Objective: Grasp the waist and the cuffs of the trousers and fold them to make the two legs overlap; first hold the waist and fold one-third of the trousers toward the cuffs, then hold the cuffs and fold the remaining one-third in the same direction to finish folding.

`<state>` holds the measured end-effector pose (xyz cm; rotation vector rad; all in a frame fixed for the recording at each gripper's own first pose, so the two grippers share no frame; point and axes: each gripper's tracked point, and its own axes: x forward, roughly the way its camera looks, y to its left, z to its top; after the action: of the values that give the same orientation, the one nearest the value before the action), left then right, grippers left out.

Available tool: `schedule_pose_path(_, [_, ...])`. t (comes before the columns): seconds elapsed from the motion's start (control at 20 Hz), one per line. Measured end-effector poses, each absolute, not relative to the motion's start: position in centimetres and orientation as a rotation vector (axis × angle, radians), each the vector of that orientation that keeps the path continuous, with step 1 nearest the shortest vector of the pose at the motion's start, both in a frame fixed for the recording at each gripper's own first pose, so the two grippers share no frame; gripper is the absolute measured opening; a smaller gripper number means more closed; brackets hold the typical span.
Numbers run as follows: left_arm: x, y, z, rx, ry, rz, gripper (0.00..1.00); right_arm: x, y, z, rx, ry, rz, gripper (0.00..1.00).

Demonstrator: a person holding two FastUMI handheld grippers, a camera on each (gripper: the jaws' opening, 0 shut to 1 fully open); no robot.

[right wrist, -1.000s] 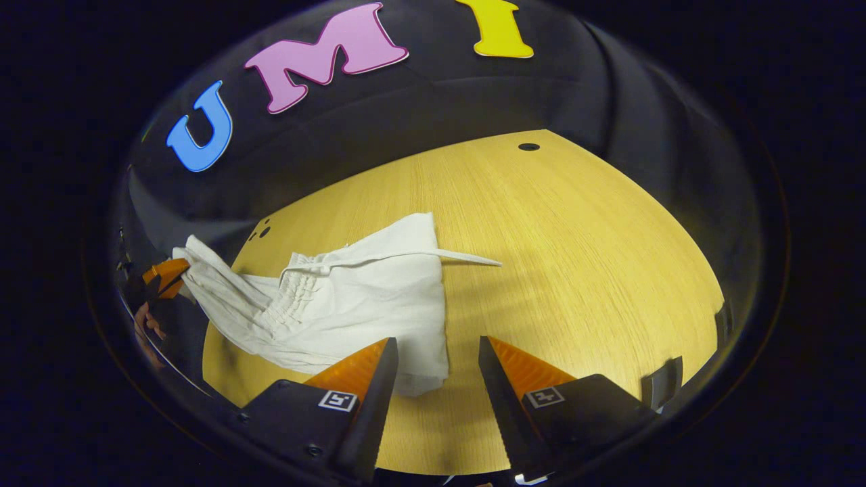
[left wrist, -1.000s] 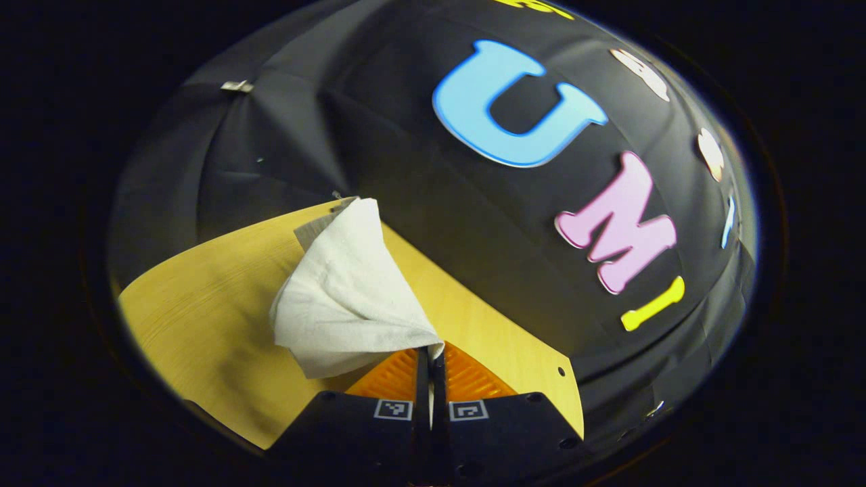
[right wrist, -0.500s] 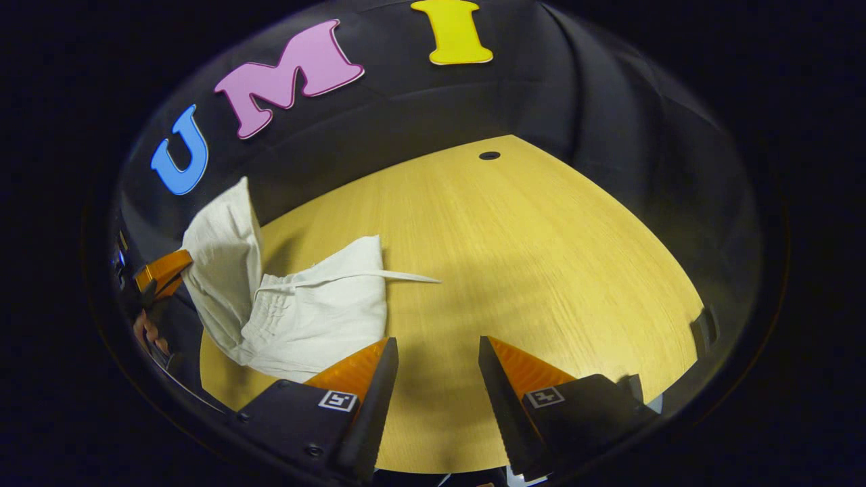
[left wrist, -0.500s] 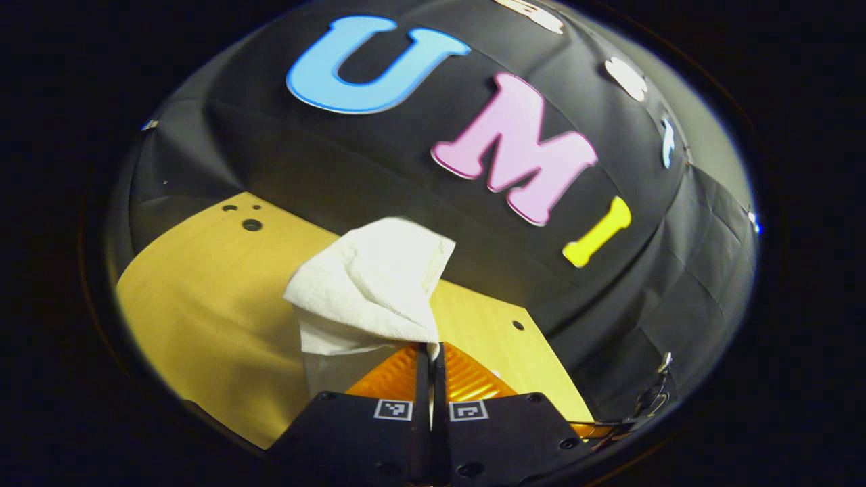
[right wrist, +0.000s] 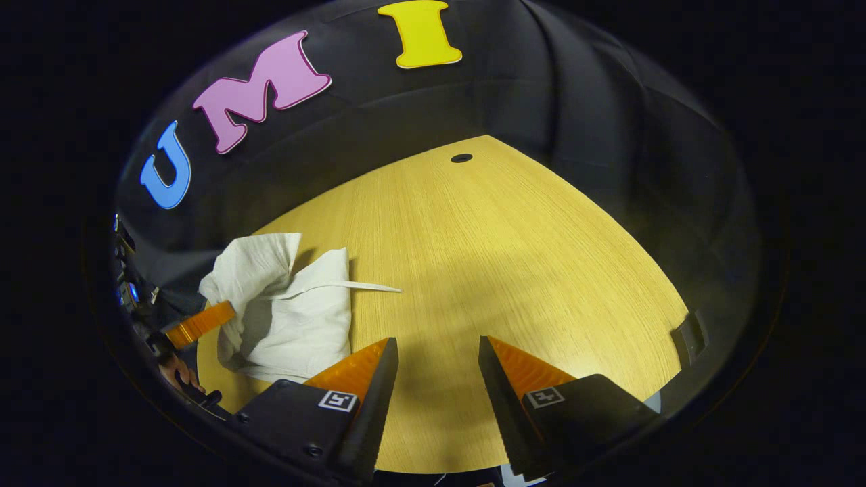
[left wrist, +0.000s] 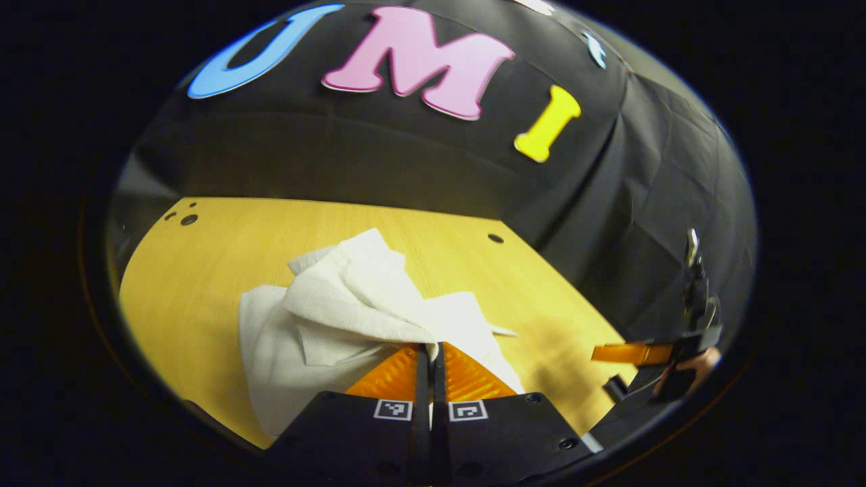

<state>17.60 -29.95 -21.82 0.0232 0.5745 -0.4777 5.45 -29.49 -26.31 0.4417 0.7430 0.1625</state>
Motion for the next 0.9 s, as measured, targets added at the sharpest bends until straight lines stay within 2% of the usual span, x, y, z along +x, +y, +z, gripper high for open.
schedule_pose_path(0.3, [15.3,-31.7,-26.6,0.400,0.590,-0.589,0.06,5.6,-30.9,-26.9,0.451,0.750,0.149,0.75])
schedule_pose_path(0.4, [14.5,-32.1,-27.1,0.492,0.575,-0.625,0.10,5.8,-31.2,-26.7,0.454,0.750,0.145,0.75])
schedule_pose_path(0.5, [13.3,-33.3,-27.6,0.534,0.562,-0.672,0.23,5.7,-31.4,-26.7,0.458,0.746,0.141,0.75])
schedule_pose_path(0.55, [12.7,-34.0,-27.8,0.543,0.556,-0.693,0.41,5.8,-31.5,-26.5,0.462,0.744,0.138,0.75])
schedule_pose_path(0.6, [12.0,-34.4,-27.9,0.547,0.557,-0.714,0.43,5.7,-31.4,-26.4,0.467,0.744,0.137,0.75])
schedule_pose_path(0.65, [11.3,-34.8,-28.1,0.545,0.559,-0.732,0.57,5.8,-31.4,-26.2,0.474,0.742,0.136,0.75])
schedule_pose_path(0.8, [9.9,-35.5,-27.2,0.492,0.558,-0.750,0.73,5.6,-30.8,-25.2,0.483,0.729,0.145,0.75])
schedule_pose_path(0.9, [9.1,-35.7,-25.7,0.413,0.560,-0.740,0.77,5.3,-30.0,-24.3,0.479,0.721,0.163,0.75])
